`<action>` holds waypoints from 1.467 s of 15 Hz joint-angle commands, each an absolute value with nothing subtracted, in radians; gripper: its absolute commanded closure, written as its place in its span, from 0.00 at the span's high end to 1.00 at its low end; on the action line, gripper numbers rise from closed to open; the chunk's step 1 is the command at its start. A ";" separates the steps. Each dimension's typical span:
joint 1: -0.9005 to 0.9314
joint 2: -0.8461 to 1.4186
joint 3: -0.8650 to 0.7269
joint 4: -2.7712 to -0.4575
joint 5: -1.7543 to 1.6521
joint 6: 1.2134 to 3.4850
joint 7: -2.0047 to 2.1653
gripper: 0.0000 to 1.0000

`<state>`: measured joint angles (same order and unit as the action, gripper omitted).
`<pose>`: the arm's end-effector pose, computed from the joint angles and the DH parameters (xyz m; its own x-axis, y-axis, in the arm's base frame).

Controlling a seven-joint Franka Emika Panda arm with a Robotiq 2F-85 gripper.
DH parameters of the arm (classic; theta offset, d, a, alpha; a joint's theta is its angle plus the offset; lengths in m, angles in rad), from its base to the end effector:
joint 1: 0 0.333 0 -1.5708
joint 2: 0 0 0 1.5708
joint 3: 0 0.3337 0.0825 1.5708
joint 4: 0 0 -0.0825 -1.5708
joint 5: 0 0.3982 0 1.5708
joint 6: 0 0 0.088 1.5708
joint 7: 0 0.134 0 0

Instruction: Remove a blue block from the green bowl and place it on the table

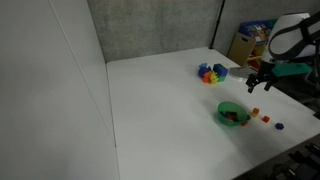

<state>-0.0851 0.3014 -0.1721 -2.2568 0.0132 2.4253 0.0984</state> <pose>0.5179 -0.1388 0.1982 0.9270 -0.3545 -0.1228 -0.3502 -0.9350 0.0559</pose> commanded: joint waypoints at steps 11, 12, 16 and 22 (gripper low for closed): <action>-0.039 -0.192 -0.105 -2.567 -0.036 2.360 0.021 1.00; -0.040 -0.219 -0.106 -2.572 -0.019 2.327 0.013 1.00; -0.055 -0.299 -0.118 -2.544 0.014 2.186 -0.033 1.00; -0.074 -0.333 -0.107 -2.541 -0.002 2.154 -0.018 1.00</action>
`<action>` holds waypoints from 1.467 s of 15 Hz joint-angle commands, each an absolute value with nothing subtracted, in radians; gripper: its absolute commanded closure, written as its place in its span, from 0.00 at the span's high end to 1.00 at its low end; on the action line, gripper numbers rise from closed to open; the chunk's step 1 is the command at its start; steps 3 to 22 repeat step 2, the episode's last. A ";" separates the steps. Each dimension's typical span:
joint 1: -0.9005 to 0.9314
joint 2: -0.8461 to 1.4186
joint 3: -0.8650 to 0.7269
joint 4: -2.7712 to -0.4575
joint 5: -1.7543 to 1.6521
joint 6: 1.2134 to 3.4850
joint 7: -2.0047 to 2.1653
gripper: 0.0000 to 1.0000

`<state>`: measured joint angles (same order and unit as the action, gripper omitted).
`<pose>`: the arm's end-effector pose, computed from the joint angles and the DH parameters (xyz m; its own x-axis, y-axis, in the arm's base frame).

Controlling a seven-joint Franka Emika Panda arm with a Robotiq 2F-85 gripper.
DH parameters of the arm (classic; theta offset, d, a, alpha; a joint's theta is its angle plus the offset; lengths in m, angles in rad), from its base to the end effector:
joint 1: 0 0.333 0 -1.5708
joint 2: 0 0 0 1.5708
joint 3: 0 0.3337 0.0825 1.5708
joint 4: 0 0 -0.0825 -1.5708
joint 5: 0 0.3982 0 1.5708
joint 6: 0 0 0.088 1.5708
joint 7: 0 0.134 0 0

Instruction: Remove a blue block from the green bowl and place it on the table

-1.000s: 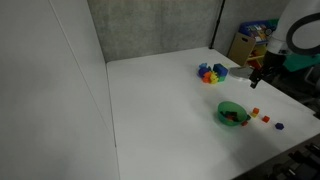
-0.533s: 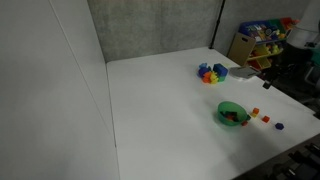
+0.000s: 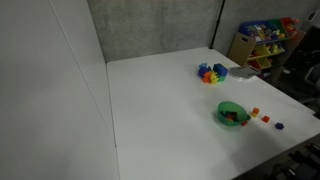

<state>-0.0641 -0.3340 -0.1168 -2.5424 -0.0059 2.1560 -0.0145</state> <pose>0.4119 -0.0742 0.3652 0.9866 -0.1538 -0.0538 -0.1558 -0.9872 -0.0343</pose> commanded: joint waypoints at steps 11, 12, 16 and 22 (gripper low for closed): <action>-0.074 -0.330 -0.105 -2.543 -0.002 2.155 -0.018 1.00; -0.074 -0.330 -0.105 -2.543 -0.002 2.155 -0.018 1.00; -0.074 -0.330 -0.105 -2.543 -0.002 2.155 -0.018 1.00; -0.074 -0.330 -0.105 -2.543 -0.002 2.155 -0.018 1.00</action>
